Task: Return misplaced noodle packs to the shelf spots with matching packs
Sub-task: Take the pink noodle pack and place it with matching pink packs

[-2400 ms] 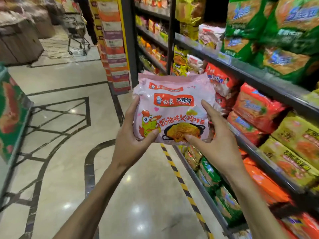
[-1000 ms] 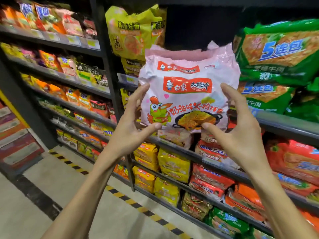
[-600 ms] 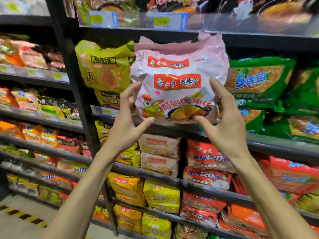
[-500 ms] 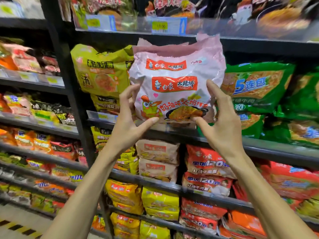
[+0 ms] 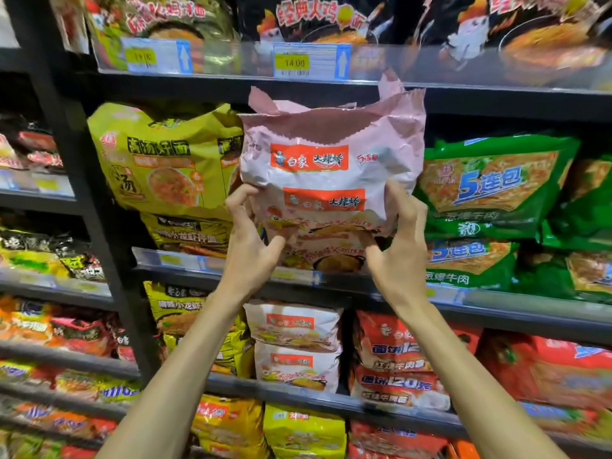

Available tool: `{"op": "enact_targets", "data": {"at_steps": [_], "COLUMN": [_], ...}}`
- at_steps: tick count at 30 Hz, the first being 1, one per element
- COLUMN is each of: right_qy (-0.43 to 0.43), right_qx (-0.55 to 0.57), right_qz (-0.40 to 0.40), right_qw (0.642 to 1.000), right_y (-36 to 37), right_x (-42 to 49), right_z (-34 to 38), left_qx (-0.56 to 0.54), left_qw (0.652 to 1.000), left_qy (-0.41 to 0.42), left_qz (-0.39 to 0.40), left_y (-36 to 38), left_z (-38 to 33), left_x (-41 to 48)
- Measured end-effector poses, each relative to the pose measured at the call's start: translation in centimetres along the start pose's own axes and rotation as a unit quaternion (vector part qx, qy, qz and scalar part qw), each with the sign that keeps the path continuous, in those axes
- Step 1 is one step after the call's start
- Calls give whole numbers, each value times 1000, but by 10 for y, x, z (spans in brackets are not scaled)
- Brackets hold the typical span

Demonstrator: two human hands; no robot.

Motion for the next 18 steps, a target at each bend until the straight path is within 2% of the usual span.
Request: {"op": "enact_targets", "data": {"at_steps": [6, 10, 18], "right_qy": [-13, 18, 26], "right_qx": [20, 39, 15], "right_qz": [-13, 4, 4], "right_qw": [1000, 999, 1000], "right_y": [15, 24, 26], "right_x": [8, 13, 27], "right_z": [-9, -15, -18], "left_qx": [19, 24, 45], "left_qw": [1000, 999, 999], "left_qy": [-2, -1, -10], "left_qz": [-18, -29, 1], "left_y": [11, 17, 19], "left_z": [14, 12, 16], "left_x": [6, 14, 27]}}
Point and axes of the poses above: each hand's wrist, its own x-axis towards the middle knuckle, its own y-axis out of the palm, z = x × y, the point moved 5 cm from there along x, towards the middle knuckle, and after that the axes turned 1 degree about -z, right-handed, at the moved point
